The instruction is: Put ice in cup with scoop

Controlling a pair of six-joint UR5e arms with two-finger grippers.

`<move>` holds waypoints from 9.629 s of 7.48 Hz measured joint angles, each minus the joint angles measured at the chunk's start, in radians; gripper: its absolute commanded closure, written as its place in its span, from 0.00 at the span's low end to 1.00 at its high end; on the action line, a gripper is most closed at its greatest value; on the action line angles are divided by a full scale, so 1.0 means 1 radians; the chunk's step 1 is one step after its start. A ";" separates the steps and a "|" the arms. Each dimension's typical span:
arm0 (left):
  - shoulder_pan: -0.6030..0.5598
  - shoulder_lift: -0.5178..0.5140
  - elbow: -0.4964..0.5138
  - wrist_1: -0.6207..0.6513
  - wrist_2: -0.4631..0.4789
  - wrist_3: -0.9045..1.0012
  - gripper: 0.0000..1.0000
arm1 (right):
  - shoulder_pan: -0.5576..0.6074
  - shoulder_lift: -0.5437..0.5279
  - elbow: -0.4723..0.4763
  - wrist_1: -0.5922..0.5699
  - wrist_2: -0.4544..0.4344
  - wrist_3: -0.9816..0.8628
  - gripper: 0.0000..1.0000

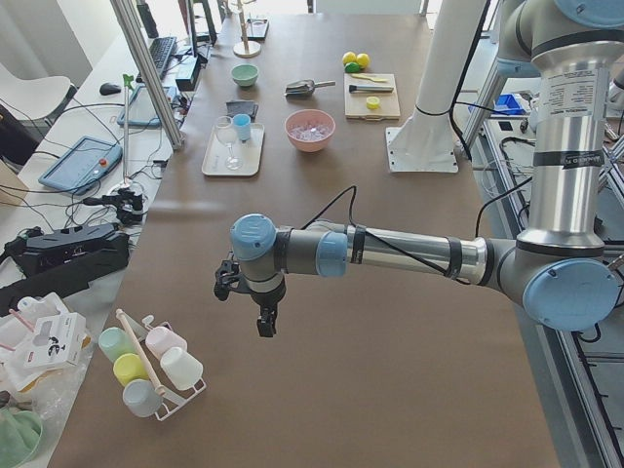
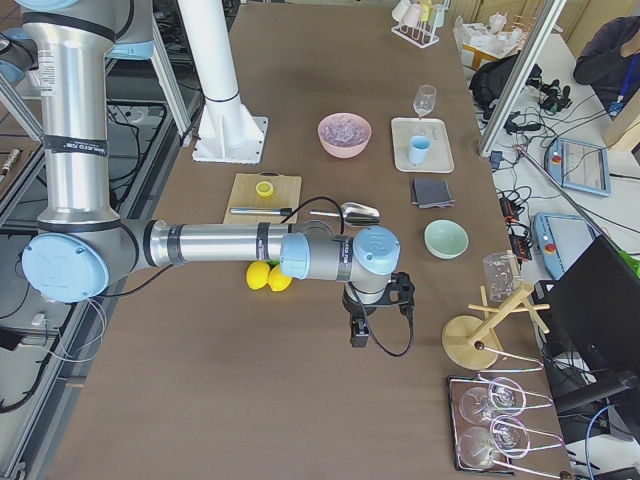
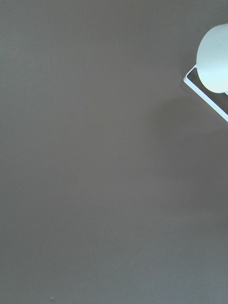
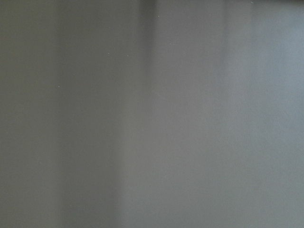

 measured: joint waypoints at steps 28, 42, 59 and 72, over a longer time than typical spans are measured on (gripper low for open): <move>0.502 -0.231 0.268 -1.222 -0.205 0.101 0.02 | -0.928 0.032 0.291 0.427 -0.372 1.142 0.02; 0.707 -0.372 0.147 -0.747 -0.106 0.394 0.02 | -0.877 0.092 0.255 0.254 -0.262 1.046 0.44; 0.776 -0.548 0.222 -0.756 0.063 0.391 0.02 | -0.865 0.119 0.286 0.184 -0.252 1.056 1.00; 0.864 -0.580 0.248 -0.760 0.075 0.390 0.02 | -0.610 0.302 0.474 -0.423 -0.329 -0.232 1.00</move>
